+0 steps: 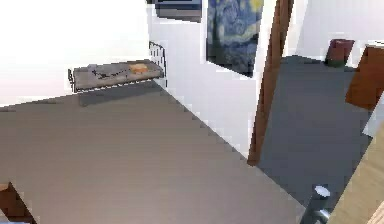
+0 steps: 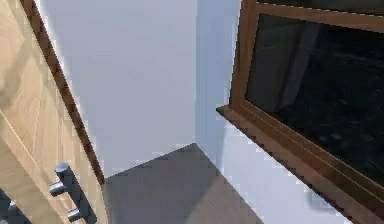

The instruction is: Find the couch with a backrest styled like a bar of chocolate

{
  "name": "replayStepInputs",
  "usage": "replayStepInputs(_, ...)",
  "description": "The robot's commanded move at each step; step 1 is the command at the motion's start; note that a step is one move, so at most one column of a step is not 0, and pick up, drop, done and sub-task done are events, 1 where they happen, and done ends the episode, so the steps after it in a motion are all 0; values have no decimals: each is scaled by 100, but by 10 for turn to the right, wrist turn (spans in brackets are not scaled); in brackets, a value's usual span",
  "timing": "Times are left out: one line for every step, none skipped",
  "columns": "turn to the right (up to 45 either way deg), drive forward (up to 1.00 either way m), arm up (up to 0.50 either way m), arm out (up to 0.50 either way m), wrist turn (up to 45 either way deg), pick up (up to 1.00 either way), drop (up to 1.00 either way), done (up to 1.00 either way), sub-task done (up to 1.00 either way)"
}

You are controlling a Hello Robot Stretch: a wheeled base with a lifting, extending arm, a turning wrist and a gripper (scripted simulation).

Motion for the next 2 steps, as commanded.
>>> replayStepInputs(-30, 0, 0, 0, 0, 0, 0, 0, 0)
replayStepInputs(0, 55, 0, 0, 0, 0, 0, 0, 0)
